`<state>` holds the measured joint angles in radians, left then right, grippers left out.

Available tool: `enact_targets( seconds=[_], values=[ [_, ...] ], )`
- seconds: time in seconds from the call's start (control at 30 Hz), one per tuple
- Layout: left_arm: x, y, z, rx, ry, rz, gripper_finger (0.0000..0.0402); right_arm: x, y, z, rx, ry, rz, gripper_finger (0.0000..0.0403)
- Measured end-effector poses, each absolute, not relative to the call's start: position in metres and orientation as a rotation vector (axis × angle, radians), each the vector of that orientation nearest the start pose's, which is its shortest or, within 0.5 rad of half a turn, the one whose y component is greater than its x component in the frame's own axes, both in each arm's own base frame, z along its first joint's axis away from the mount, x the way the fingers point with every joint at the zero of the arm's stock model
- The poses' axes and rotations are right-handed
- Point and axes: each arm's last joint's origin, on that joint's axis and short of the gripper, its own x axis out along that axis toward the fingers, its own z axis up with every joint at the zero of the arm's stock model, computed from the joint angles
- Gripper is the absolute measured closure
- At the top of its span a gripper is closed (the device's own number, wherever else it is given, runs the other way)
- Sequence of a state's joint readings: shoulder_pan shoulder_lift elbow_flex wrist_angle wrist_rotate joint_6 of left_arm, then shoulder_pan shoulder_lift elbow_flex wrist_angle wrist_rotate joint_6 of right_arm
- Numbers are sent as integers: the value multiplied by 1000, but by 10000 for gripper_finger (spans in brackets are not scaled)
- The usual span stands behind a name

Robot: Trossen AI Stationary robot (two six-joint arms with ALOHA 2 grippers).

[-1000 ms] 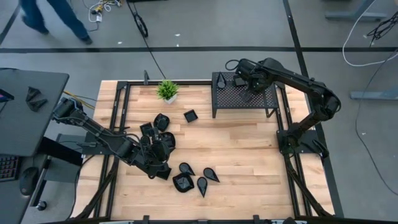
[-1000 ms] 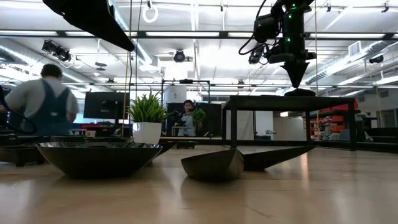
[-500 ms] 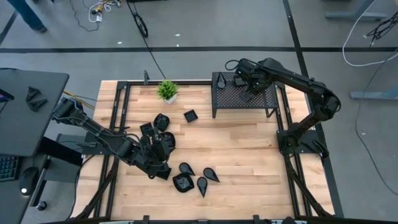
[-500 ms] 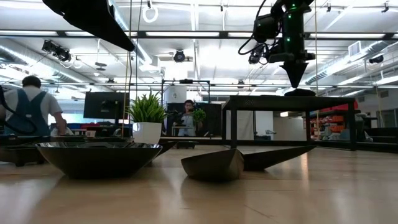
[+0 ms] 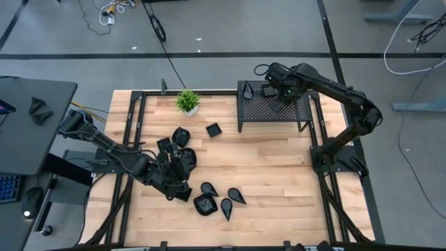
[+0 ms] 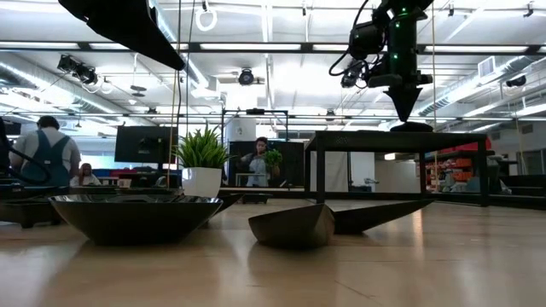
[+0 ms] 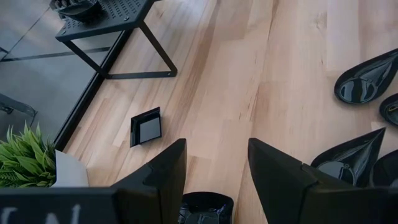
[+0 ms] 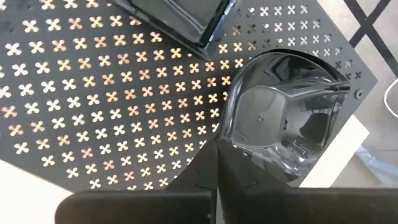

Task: Pick & Place Mini shaped plates
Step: Stack the black leaf-shaped plate on top of the black leaf-shaped plate on the shelf

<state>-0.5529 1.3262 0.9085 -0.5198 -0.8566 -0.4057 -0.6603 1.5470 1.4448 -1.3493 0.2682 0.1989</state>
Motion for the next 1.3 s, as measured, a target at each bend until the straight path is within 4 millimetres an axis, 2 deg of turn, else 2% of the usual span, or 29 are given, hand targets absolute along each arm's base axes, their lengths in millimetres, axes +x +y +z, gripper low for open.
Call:
enact_targets(
  seconds=[0.13,0.33,0.67,1.3],
  values=[
    [229,-116,245,224,636,414,225,210,-167,315,428,1372,-860,399],
    [229,-116,245,226,633,419,225,211,-163,315,528,1348,-726,399],
    [229,-116,246,222,629,419,225,213,-176,305,533,1391,-770,399],
    [229,-116,246,222,628,419,225,202,-192,304,553,1380,-836,399]
  ],
)
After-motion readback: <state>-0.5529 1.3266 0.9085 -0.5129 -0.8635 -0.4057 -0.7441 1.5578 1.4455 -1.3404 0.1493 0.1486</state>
